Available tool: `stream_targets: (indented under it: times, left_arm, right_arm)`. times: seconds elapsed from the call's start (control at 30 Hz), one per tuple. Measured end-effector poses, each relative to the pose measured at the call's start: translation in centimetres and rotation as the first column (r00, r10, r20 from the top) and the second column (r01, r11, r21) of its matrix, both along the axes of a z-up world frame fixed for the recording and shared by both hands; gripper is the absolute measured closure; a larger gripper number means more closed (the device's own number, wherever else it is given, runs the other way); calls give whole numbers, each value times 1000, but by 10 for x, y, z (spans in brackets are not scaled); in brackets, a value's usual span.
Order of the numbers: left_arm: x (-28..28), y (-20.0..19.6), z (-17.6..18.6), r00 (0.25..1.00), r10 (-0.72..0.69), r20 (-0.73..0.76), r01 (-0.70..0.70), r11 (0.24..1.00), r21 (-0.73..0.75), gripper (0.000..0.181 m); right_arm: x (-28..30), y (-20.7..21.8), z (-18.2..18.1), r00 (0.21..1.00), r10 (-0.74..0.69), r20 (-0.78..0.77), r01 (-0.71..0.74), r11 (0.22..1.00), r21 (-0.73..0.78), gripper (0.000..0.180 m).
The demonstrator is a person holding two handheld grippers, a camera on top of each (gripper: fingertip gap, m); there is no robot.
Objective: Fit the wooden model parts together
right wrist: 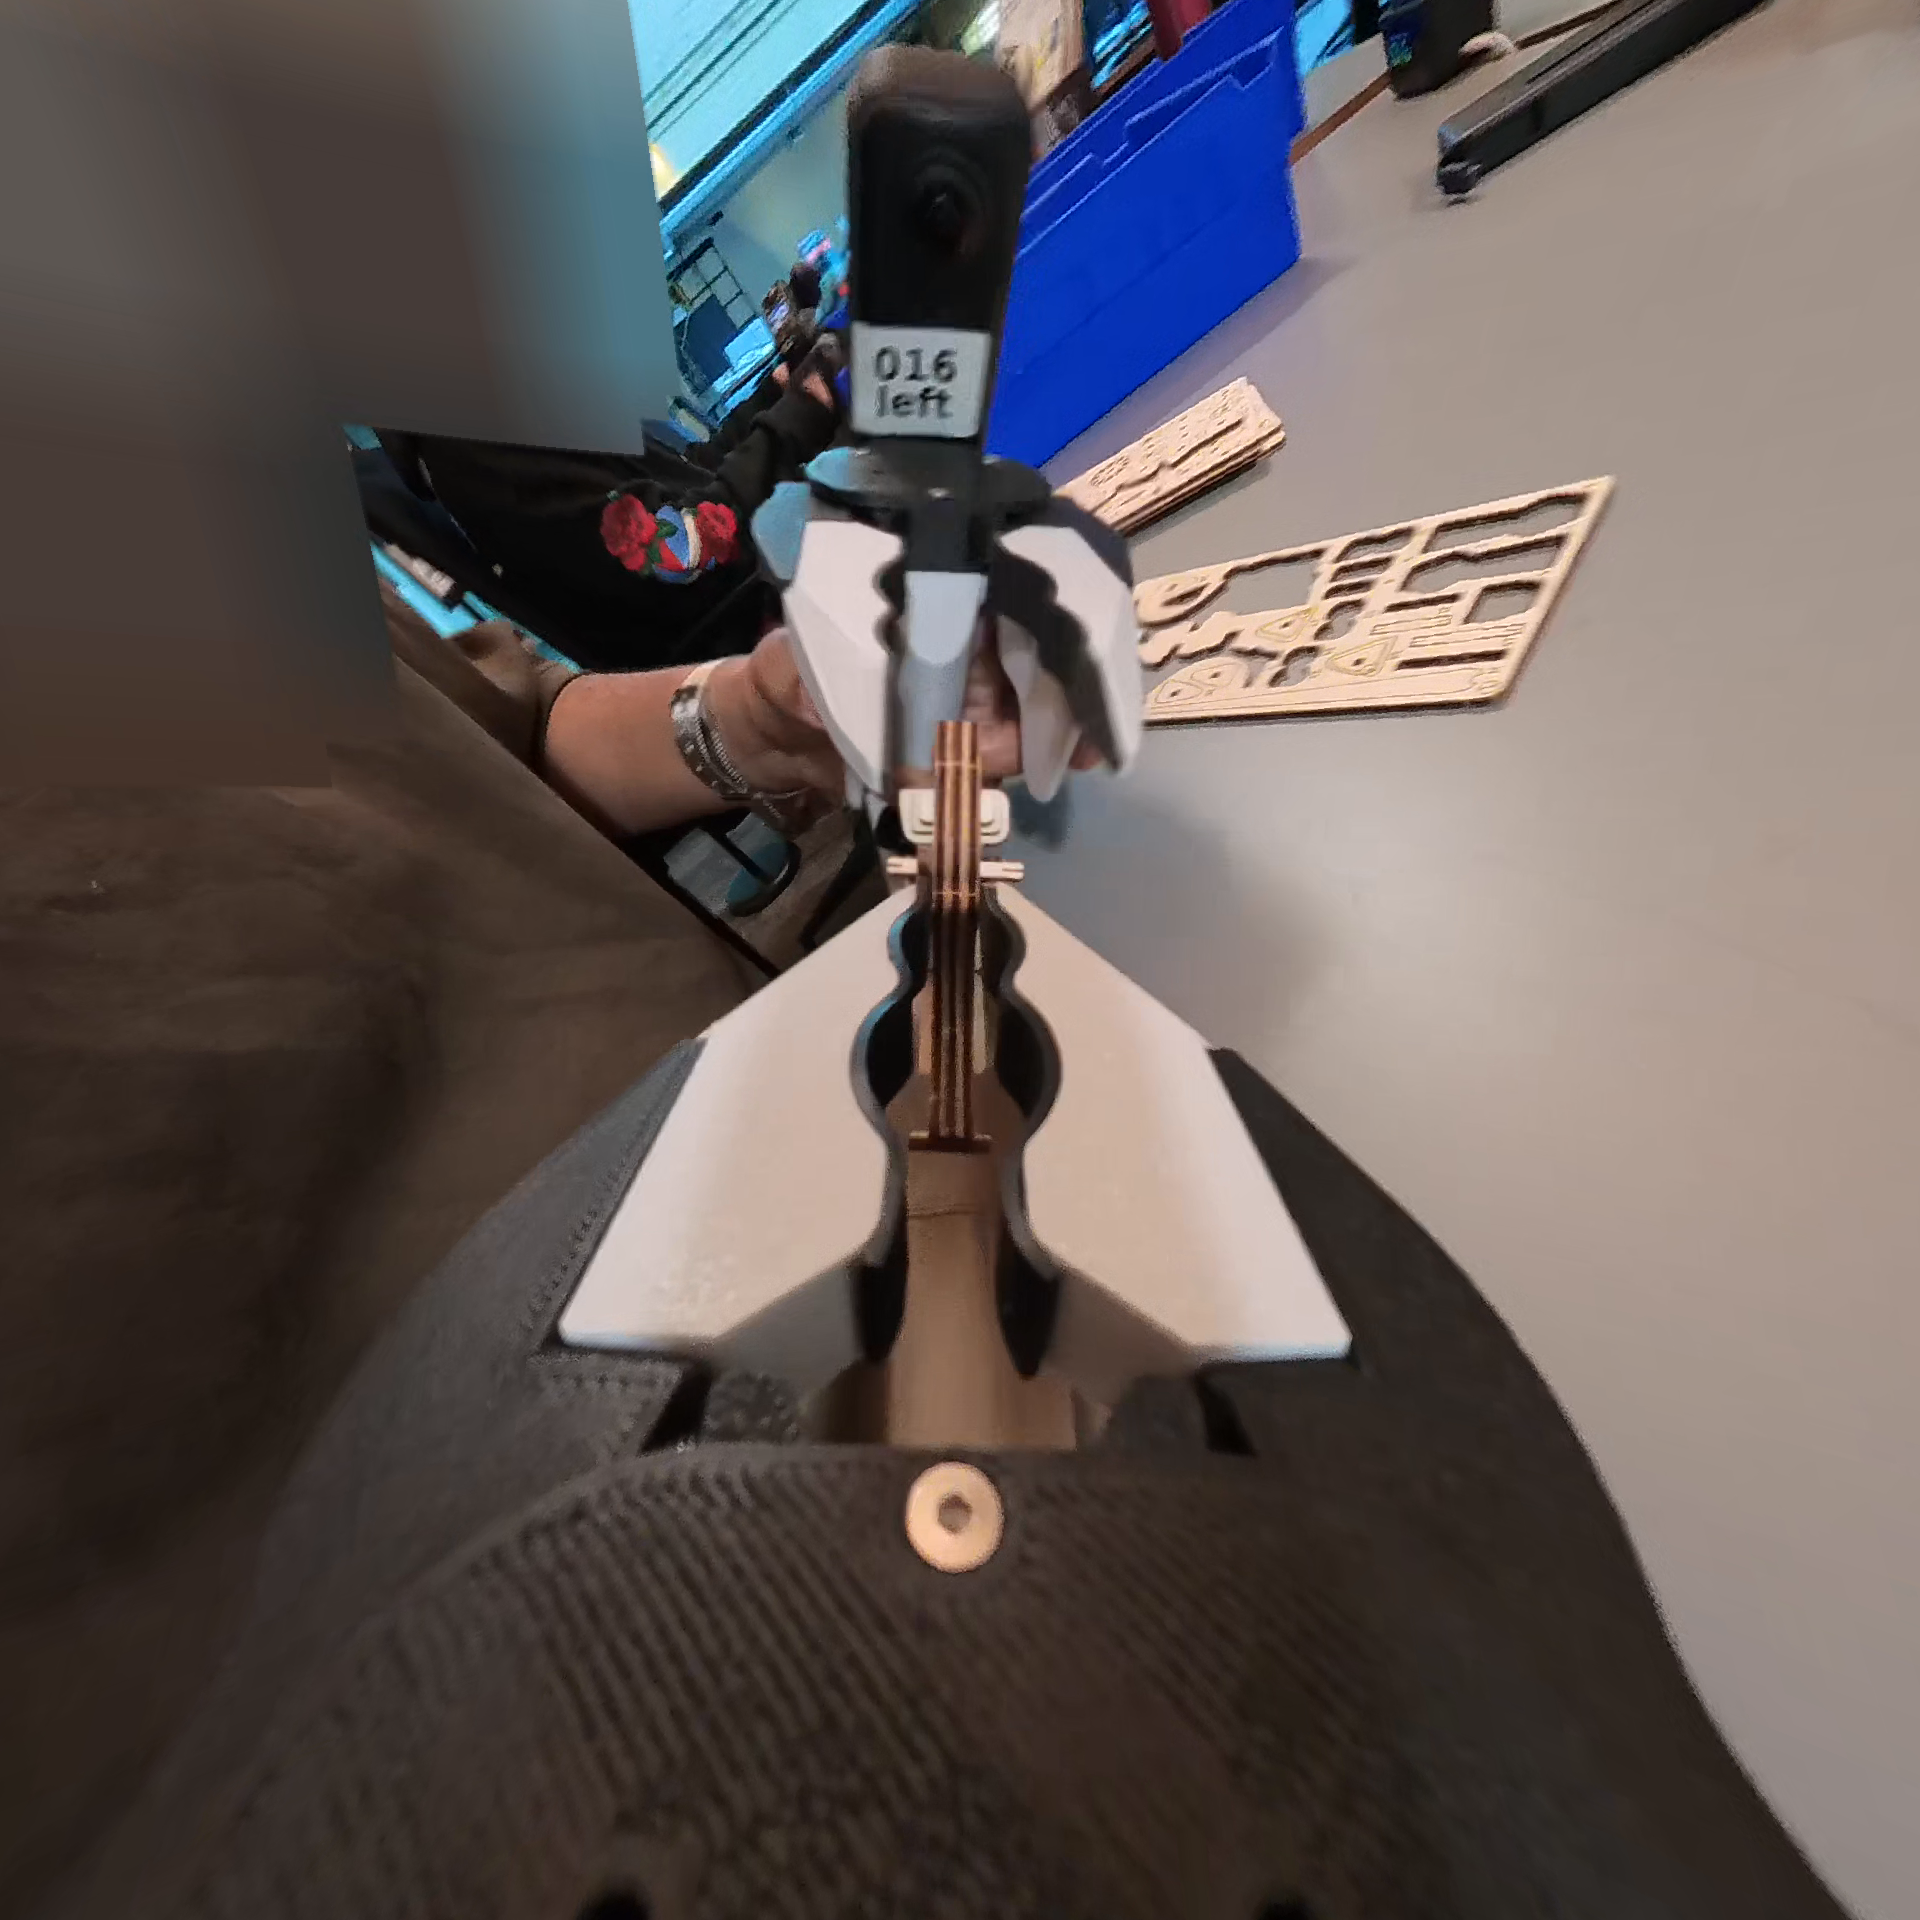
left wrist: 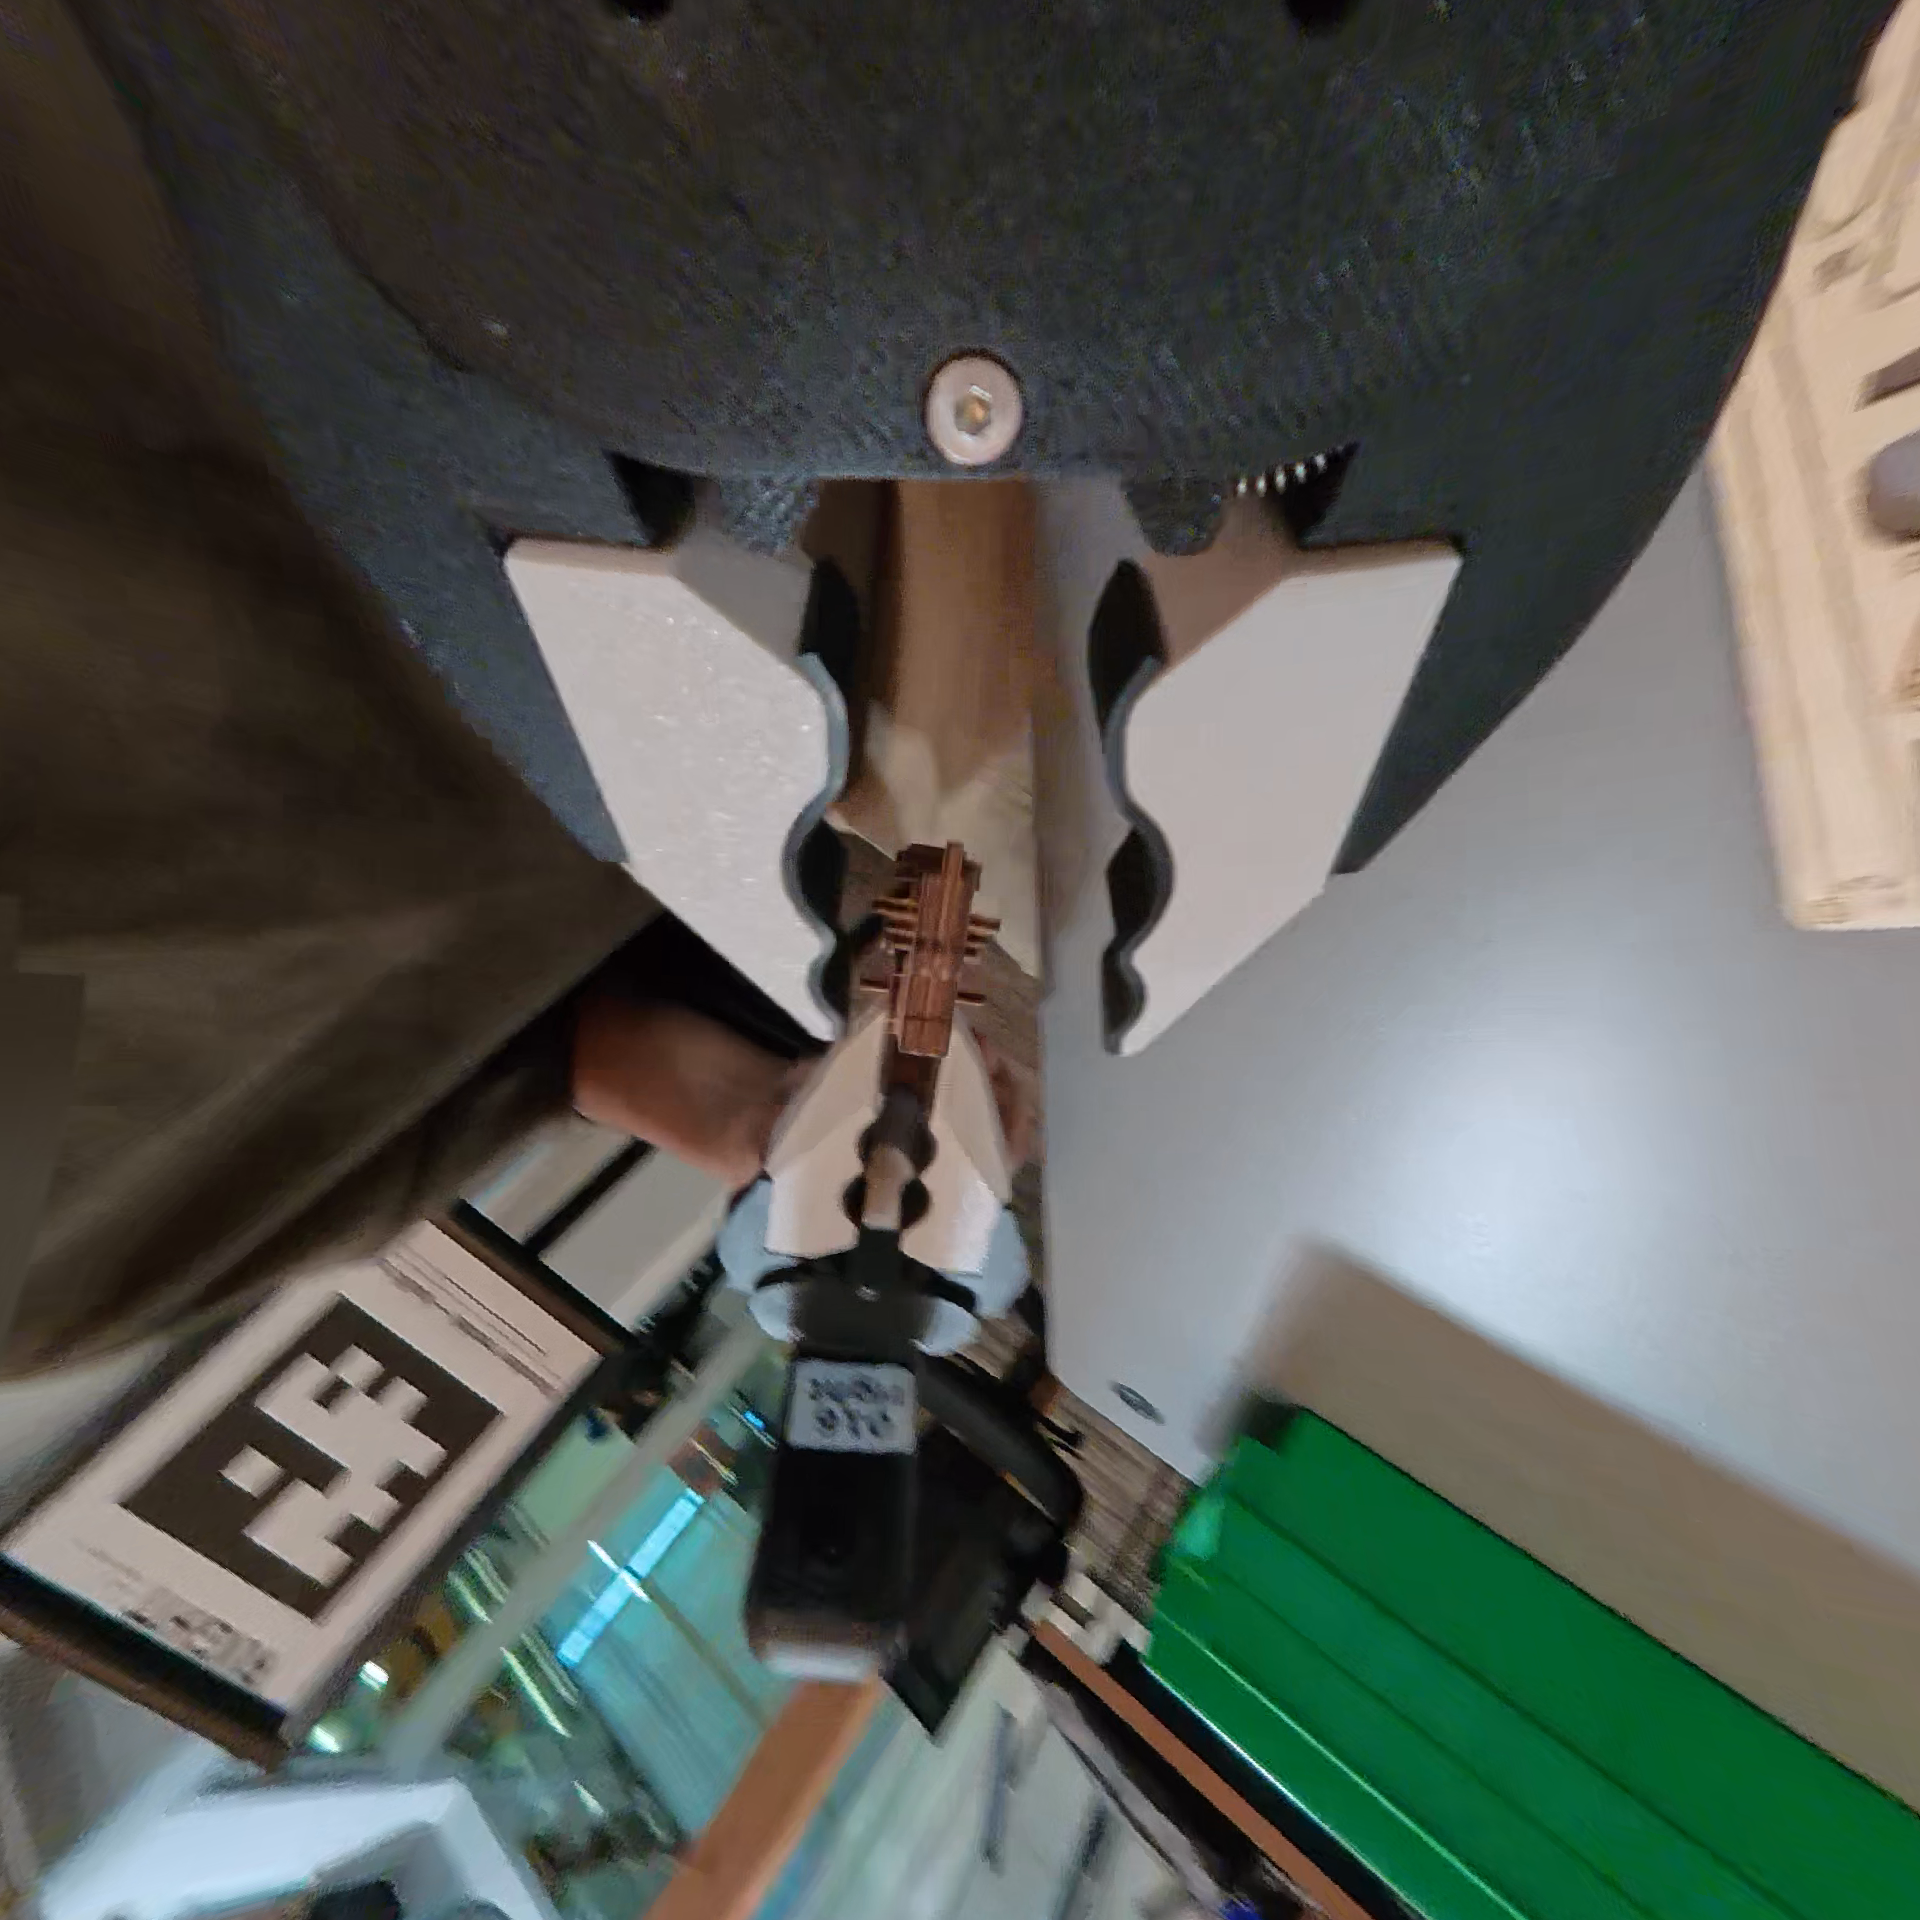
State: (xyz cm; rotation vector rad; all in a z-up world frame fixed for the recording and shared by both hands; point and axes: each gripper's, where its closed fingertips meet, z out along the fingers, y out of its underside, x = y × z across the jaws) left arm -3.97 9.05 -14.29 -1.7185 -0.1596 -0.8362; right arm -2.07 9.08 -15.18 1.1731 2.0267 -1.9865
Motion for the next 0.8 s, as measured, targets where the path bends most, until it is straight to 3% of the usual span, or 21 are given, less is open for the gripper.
stream_targets:
  times: [0.13,0.23,0.3,0.47,0.67,0.77,0.8]
  left_arm:
    - [-35,-3,7,989,151,1,-151,988,27,127]
    - [-38,-2,6,985,162,56,-163,986,17,132]
    - [-30,1,4,988,135,75,-136,991,4,133]
    - [-14,6,-5,996,86,9,-85,996,-34,141]
    - [-13,8,-1,994,96,-53,-97,995,-12,144]
    - [-18,8,3,991,121,-50,-121,993,11,148]
    - [-20,7,5,990,130,-46,-129,991,22,149]
  right_arm:
    - [-27,37,3,969,-233,82,241,965,-103,173]
    - [-47,79,-13,854,-445,270,494,857,-150,173]
    - [-51,93,-24,785,-517,343,583,803,-123,173]
    - [-57,102,-40,675,-639,370,696,717,-31,172]
    - [-51,112,-45,602,-674,428,761,647,-51,172]
    - [-43,116,-46,625,-680,383,735,678,3,141]
    - [-39,115,-47,645,-665,377,712,702,21,140]
